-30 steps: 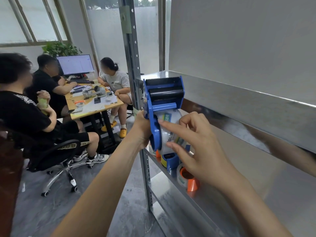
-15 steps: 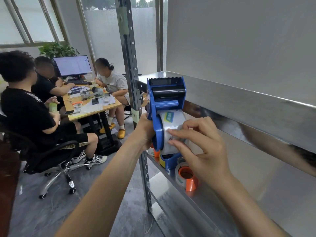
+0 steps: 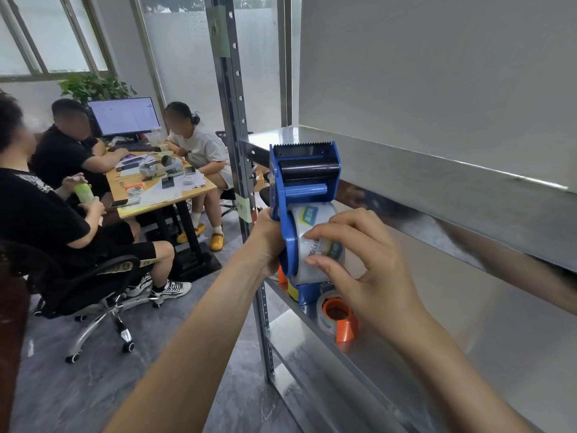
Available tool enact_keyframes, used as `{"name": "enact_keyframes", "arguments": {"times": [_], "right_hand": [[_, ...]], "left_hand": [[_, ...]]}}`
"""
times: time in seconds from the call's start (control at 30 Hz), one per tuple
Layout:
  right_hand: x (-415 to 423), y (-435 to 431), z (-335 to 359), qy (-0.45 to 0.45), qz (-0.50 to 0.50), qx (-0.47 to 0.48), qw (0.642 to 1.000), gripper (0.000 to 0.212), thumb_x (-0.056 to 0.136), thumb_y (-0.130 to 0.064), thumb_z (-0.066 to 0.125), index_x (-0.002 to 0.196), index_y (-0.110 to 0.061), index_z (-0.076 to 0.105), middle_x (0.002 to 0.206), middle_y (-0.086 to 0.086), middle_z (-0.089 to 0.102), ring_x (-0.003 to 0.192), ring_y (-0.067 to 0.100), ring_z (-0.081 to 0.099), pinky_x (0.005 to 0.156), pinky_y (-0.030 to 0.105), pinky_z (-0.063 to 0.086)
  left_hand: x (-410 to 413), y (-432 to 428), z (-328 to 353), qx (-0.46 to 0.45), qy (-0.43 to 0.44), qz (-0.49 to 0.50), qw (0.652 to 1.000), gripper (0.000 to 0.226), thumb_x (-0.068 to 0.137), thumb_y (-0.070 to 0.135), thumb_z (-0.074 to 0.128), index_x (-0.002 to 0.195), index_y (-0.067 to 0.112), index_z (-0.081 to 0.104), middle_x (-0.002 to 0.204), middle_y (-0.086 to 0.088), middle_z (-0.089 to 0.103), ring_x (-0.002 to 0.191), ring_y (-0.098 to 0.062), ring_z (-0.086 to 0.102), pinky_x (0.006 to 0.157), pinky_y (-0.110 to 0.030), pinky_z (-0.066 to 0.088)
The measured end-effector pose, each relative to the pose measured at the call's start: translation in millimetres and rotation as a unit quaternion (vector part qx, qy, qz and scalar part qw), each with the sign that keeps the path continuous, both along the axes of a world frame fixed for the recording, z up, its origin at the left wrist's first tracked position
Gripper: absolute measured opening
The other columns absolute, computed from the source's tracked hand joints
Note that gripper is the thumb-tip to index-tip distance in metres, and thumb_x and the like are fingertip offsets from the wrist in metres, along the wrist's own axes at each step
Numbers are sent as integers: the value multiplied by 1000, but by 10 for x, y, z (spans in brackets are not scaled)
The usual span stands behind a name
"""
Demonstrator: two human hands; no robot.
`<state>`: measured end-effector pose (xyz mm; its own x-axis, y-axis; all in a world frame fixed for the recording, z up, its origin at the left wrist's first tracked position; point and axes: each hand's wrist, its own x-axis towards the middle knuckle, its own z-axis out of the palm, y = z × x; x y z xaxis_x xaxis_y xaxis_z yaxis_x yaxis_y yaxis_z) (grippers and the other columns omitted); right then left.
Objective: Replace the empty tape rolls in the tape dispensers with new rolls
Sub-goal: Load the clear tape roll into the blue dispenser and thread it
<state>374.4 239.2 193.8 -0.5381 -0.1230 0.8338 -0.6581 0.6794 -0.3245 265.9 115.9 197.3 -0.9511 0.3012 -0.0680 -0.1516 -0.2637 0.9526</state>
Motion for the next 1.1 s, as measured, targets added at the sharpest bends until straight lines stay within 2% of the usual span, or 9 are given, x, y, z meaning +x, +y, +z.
{"name": "enact_keyframes", "arguments": {"times": [0.17, 0.3, 0.43, 0.5, 0.6, 0.73, 0.9, 1.0, 1.1], "right_hand": [[21, -6, -27, -27, 14, 12, 999, 21, 82, -18, 74, 101, -14, 67, 99, -5, 56, 94, 13, 53, 83, 21, 42], [23, -3, -56, -37, 18, 15, 999, 17, 82, -18, 72, 97, -14, 67, 98, -9, 53, 93, 13, 52, 81, 25, 44], [29, -10, -85, -37, 14, 25, 999, 8, 82, -11, 72, 84, -15, 65, 93, -10, 49, 87, 15, 50, 76, 27, 43], [30, 5, -82, -38, 12, 15, 999, 9, 84, -13, 70, 91, -15, 64, 96, -7, 51, 90, 15, 51, 78, 27, 44], [25, -2, -63, -39, -3, 13, 999, 34, 85, -14, 69, 118, -15, 61, 106, -2, 52, 99, 14, 52, 86, 24, 44], [31, -2, -77, -31, -6, 18, 999, 32, 85, -14, 69, 117, -13, 64, 102, -2, 51, 95, 15, 52, 83, 25, 45], [48, -15, -67, -13, -1, 23, 1000, 22, 86, -16, 66, 108, -14, 65, 102, -7, 50, 93, 17, 52, 80, 26, 44], [49, -21, -70, -13, 5, 33, 999, 23, 85, -11, 69, 107, -14, 65, 100, -7, 50, 90, 20, 53, 77, 31, 45], [48, -12, -69, -13, 8, 39, 999, 22, 85, -10, 70, 106, -14, 64, 100, -7, 51, 88, 21, 53, 76, 32, 44]], "left_hand": [[21, -33, -27, -27, 19, -4, 999, 18, 69, 27, 53, 74, 13, 63, 75, -9, 63, 71, -25, 58, 68, -35, 47], [66, -38, -47, -45, 29, -7, 999, 12, 76, 21, 53, 74, 12, 61, 75, -9, 61, 73, -26, 57, 70, -35, 46], [64, -32, -27, -60, 32, 10, 998, 22, 60, 25, 54, 76, 11, 60, 84, -13, 61, 86, -30, 56, 87, -46, 45], [55, -29, -5, -77, 33, 9, 996, 26, 59, 26, 52, 79, 11, 60, 89, -16, 61, 92, -32, 56, 94, -50, 44], [63, -17, 26, -73, 30, -1, 997, 27, 60, 26, 50, 78, 10, 61, 87, -16, 61, 90, -32, 56, 93, -51, 44], [85, -20, 50, -74, 37, -1, 997, 33, 59, 24, 52, 85, 7, 62, 92, -19, 61, 93, -35, 58, 96, -53, 43], [111, -18, 45, -76, 27, 3, 997, 12, 84, 15, 50, 78, 10, 59, 85, -14, 62, 97, -34, 57, 97, -50, 43], [107, -27, 42, -83, 32, 11, 996, 15, 73, 21, 52, 80, 10, 60, 85, -13, 62, 94, -33, 58, 96, -51, 44], [113, -36, 25, -79, 33, 6, 996, 14, 83, 18, 49, 81, 10, 61, 85, -12, 62, 92, -32, 58, 95, -50, 43]]}}
